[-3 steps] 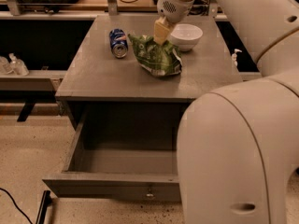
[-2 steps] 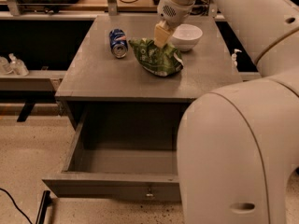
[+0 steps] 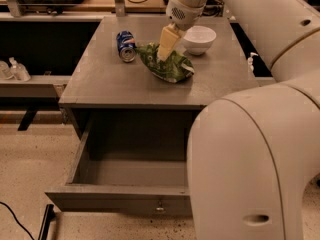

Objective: Pick green jalapeno chip bag from top drawer and place on counter

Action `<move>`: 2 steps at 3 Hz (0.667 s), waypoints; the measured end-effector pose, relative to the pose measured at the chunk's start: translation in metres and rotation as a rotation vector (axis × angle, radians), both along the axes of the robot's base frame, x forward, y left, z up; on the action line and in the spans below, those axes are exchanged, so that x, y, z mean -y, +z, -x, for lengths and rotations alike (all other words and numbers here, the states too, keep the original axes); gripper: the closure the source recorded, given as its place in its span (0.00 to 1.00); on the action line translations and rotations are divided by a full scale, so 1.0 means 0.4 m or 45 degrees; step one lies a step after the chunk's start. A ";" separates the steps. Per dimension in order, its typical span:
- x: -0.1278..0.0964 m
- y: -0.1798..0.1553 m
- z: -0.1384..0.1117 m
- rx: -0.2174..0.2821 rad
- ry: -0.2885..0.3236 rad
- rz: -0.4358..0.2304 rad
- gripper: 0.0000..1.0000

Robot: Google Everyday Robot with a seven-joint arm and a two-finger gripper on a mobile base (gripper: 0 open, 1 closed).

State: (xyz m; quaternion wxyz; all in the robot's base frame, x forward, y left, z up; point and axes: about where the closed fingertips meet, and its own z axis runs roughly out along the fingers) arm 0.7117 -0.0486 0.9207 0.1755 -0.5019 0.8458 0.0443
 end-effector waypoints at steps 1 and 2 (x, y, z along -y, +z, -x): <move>-0.004 -0.006 -0.004 0.001 0.001 -0.001 0.00; -0.004 -0.006 -0.004 0.001 0.001 -0.001 0.00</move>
Offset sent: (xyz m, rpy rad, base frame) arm 0.0017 0.0017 -0.0023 0.0010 -0.0007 0.0010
